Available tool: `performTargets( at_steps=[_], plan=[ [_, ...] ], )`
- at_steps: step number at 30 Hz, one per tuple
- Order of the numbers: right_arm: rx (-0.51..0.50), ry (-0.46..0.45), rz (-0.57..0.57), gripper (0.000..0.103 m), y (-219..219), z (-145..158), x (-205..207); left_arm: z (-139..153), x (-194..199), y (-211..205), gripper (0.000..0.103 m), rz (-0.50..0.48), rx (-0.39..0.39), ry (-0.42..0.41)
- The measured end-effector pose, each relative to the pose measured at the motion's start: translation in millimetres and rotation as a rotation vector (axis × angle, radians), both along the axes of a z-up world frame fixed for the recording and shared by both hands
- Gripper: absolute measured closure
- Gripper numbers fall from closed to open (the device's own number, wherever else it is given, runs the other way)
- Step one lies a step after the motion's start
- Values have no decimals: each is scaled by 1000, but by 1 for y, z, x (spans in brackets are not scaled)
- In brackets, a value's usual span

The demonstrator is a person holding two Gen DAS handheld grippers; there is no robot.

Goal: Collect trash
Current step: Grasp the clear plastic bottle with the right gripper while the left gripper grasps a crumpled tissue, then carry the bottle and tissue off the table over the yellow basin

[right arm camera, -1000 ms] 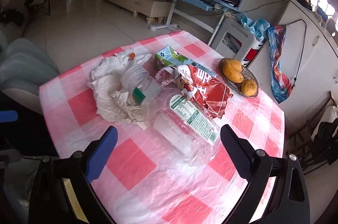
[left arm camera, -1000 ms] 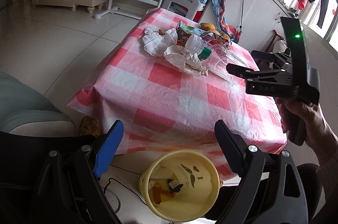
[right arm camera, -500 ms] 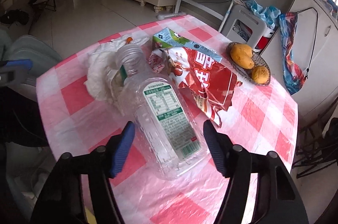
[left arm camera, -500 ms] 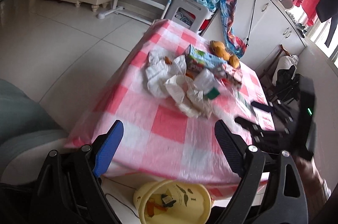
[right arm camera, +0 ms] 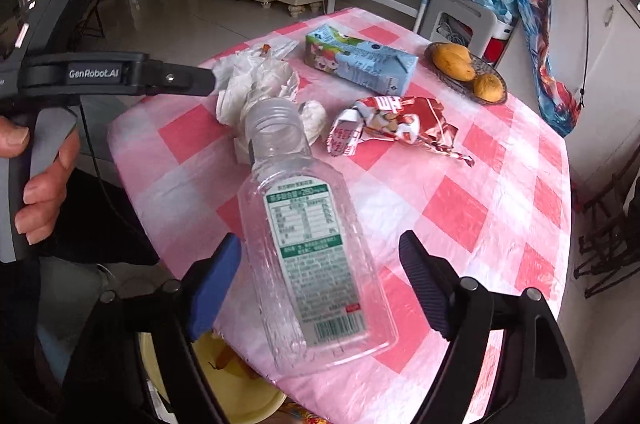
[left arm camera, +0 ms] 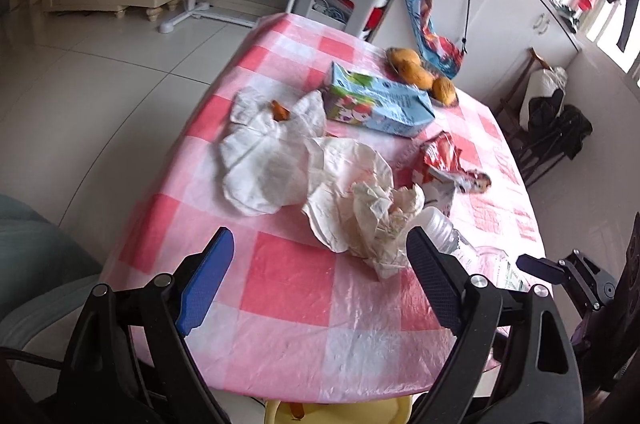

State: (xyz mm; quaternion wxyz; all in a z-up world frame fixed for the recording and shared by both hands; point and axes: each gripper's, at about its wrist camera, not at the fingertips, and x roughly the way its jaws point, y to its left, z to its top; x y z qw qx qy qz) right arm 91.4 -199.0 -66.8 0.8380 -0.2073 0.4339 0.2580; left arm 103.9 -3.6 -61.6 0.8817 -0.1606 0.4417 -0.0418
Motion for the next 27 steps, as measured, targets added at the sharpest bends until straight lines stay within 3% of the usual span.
performTargets(
  at_steps=[1, 5, 10, 21, 23, 25, 27],
  plan=[
    [-35, -3, 15, 37, 5, -5, -2, -2, 1, -3, 18, -7, 4, 3],
    [-41, -13, -10, 45, -9, -3, -7, -7, 6, -7, 18, -17, 18, 10],
    [91, 37, -158, 47, -57, 8, 2, -14, 18, -20, 18, -33, -1, 15],
    [29, 63, -185, 47, -63, -11, 0, -27, 46, -47, 18, 35, -13, 12],
    [7, 66, -180, 48, -60, -15, 0, -28, 50, -47, 35, 49, -14, -2],
    [-9, 71, -176, 48, -57, -20, 2, -30, 55, -45, 72, 33, -27, 1],
    [0, 73, -176, 48, -56, -20, 3, -31, 56, -43, 79, 6, -59, -1]
  ],
)
